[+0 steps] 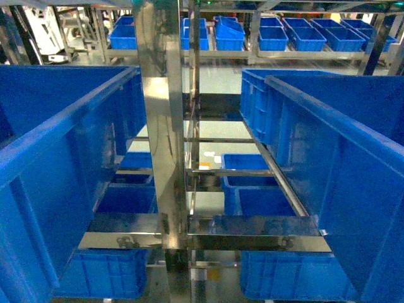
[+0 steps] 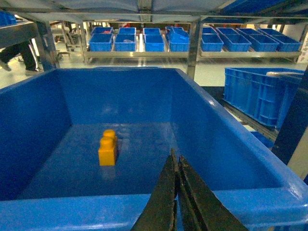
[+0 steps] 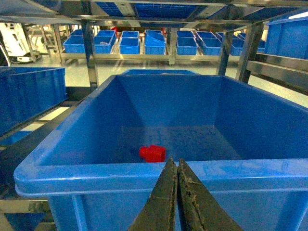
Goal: Sort and place red and yellow blocks in left bins
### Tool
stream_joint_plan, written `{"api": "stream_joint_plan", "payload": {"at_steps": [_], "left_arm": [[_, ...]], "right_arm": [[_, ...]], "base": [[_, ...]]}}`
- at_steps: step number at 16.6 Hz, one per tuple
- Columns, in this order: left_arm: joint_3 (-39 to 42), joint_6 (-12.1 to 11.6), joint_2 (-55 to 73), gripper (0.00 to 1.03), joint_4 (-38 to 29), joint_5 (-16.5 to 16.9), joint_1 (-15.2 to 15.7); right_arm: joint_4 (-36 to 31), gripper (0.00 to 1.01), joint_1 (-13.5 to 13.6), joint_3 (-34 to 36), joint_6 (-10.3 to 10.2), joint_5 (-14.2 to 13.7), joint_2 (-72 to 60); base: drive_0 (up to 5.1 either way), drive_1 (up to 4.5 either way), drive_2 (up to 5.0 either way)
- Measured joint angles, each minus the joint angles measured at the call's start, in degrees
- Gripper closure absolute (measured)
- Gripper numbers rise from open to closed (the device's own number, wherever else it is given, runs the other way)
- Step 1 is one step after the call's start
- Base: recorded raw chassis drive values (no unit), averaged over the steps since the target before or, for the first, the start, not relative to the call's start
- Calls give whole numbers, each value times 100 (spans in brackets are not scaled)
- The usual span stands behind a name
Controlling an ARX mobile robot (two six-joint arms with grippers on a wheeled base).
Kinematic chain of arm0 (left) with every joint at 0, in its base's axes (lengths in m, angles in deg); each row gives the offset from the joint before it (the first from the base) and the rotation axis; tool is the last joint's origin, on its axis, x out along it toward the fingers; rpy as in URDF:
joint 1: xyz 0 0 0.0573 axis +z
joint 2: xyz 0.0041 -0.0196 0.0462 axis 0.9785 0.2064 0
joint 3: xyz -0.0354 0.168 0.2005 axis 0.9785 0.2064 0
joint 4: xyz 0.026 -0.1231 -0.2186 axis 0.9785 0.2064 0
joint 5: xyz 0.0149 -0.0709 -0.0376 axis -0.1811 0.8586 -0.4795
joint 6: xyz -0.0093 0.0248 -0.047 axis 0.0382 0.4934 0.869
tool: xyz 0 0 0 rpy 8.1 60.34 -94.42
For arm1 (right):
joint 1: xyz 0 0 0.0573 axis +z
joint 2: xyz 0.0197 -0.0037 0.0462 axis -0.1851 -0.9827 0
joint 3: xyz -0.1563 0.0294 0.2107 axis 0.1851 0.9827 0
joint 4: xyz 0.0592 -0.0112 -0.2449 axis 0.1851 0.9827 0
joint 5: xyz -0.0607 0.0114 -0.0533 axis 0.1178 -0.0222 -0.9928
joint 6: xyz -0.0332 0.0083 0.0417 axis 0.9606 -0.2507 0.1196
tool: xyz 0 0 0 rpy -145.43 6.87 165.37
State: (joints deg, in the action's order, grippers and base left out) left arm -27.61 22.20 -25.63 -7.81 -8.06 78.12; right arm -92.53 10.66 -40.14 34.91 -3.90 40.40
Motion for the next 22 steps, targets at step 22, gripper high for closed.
{"api": "stream_joint_plan", "payload": {"at_steps": [22], "left_arm": [[232, 7, -2321, 99, 2061, 0, -4]], "right_arm": [[964, 95, 0, 236, 7, -2, 1224]], "base": [[0, 0, 0]]}}
